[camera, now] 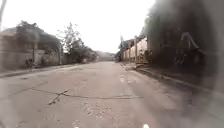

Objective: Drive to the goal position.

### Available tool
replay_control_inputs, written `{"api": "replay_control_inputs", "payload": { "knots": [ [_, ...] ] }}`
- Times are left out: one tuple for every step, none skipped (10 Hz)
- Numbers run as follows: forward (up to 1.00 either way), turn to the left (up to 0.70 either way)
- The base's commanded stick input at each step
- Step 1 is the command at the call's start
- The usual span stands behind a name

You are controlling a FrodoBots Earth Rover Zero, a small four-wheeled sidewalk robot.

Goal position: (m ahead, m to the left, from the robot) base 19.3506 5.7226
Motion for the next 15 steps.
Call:
{"api": "replay_control_inputs", "payload": {
  "knots": [
    [0.85,0.10],
    [0.85,0.04],
    [0.85,0.05],
    [0.85,0.08],
    [0.85,0.07],
    [0.85,0.06],
    [0.85,0.05],
    [0.85,0.04],
    [0.85,0.02],
    [0.85,-0.12],
    [0.85,-0.34],
    [0.85,-0.26],
    [0.85,-0.04],
    [0.85,0.15],
    [0.85,0.03]
  ]
}}
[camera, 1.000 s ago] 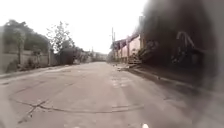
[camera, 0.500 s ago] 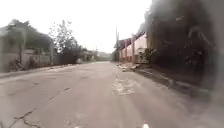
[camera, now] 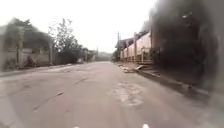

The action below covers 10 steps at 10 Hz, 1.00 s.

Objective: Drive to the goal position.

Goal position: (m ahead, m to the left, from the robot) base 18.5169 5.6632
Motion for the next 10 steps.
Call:
{"api": "replay_control_inputs", "payload": {
  "knots": [
    [0.85,0.02],
    [0.85,0.02],
    [0.85,0.02],
    [0.85,0.04],
    [0.85,0.02],
    [0.85,0.00],
    [0.85,0.00],
    [0.85,0.00],
    [0.85,0.07],
    [0.85,0.06]
  ]
}}
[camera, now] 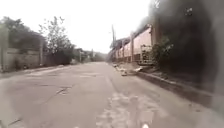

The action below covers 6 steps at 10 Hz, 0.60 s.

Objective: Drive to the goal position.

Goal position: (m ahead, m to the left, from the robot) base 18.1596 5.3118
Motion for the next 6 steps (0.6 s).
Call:
{"api": "replay_control_inputs", "payload": {
  "knots": [
    [0.85,0.02],
    [0.85,0.00],
    [0.85,0.00],
    [0.85,0.00],
    [0.85,0.00],
    [0.85,0.00]
  ]
}}
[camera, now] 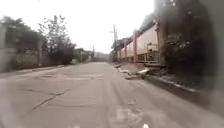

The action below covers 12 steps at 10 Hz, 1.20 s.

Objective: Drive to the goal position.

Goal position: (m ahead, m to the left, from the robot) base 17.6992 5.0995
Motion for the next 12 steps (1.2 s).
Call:
{"api": "replay_control_inputs", "payload": {
  "knots": [
    [0.85,0.00],
    [0.85,0.00],
    [0.85,0.00],
    [0.85,0.00],
    [0.85,0.00],
    [0.85,0.00],
    [0.85,0.00],
    [0.85,0.03],
    [0.85,0.11],
    [0.85,0.18],
    [0.85,0.18],
    [0.85,0.09]
  ]
}}
